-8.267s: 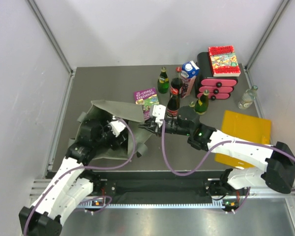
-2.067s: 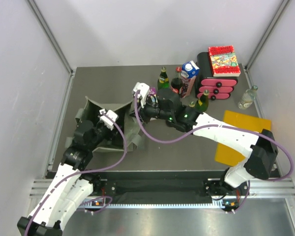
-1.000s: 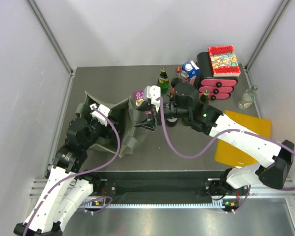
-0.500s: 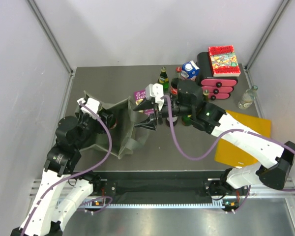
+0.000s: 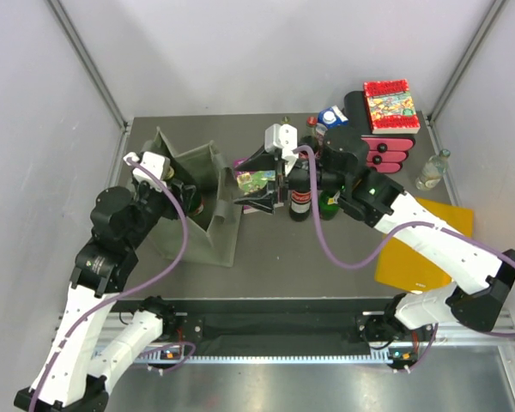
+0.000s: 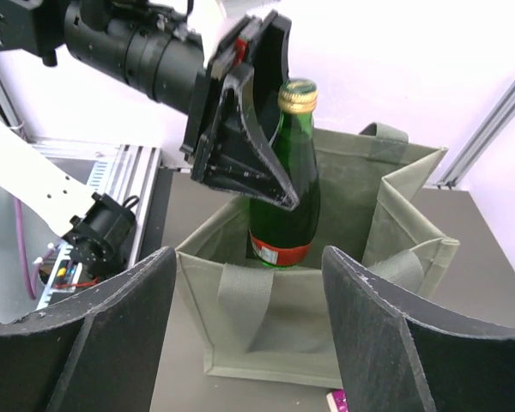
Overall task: Take the beverage out of the canvas bag
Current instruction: Take out the drink from the canvas bag.
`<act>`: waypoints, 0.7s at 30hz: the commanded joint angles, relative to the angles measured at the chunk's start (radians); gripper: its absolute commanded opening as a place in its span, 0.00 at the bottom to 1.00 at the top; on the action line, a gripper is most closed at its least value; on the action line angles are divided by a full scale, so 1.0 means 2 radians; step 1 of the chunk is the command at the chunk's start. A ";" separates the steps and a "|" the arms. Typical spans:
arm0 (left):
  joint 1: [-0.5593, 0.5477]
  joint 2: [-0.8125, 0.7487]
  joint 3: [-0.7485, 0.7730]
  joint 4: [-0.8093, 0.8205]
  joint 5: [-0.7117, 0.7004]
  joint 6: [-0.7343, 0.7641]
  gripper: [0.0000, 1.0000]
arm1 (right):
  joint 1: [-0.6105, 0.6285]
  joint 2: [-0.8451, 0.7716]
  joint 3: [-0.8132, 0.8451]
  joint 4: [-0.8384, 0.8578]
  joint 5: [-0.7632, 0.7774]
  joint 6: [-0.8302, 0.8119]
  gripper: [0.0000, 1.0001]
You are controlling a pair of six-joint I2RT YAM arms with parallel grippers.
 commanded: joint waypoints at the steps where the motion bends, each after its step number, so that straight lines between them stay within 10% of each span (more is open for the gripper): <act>1: 0.001 0.000 0.050 0.093 -0.012 -0.034 0.00 | -0.002 0.006 0.021 0.003 -0.012 0.009 0.69; 21: 0.001 0.080 0.200 0.059 -0.028 -0.077 0.00 | -0.023 0.030 0.040 -0.008 -0.013 0.051 0.70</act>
